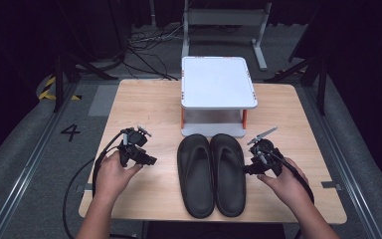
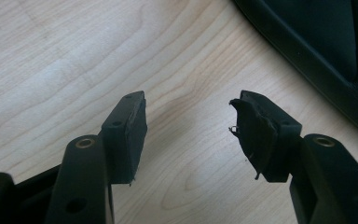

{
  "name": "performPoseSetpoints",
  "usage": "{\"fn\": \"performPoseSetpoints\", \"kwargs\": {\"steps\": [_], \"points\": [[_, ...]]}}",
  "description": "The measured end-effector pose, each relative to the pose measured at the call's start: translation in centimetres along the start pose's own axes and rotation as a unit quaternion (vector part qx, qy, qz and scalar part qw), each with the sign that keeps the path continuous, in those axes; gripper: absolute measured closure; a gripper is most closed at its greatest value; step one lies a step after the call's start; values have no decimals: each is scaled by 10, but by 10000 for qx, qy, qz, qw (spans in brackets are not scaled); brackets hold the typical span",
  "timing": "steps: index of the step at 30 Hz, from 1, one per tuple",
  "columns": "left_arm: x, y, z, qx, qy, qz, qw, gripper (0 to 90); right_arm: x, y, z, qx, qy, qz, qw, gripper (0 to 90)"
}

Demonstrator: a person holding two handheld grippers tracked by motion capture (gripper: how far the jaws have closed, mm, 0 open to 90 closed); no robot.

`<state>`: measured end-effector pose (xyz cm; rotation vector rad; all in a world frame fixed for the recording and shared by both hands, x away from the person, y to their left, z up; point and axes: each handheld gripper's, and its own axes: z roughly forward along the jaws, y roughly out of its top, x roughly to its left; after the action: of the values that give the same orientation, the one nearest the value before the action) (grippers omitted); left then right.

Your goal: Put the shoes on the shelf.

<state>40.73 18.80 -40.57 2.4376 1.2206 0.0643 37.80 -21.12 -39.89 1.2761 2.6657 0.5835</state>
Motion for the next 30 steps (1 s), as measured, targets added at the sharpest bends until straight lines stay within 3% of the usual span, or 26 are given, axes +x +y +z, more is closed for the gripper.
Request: {"fn": "performPoseSetpoints", "kwargs": {"steps": [10, 14, 20, 23, 27, 30], "points": [[0, -4, -1, 57, 138, 3, 9999, 432, 33, 15, 1, 0, 196, -333, 9993, 440], [-1, -7, 1, 101, 160, 20, 9998, 432, 47, 22, 8, 17, 310, -431, 9986, 405], [0, -10, 4, 164, 152, -24, 9997, 433, 68, 26, 26, 250, 356, -586, 9973, 364], [-1, -12, 5, 181, 154, -49, 9997, 434, 73, 29, 30, 232, 517, -526, 9970, 344], [0, -13, 4, 165, 154, -60, 9997, 434, 76, 33, 32, 147, 561, -377, 9976, 269], [1, -13, 5, 181, 160, -82, 9997, 434, 79, 36, 36, 189, 372, -283, 9987, 218]]}}
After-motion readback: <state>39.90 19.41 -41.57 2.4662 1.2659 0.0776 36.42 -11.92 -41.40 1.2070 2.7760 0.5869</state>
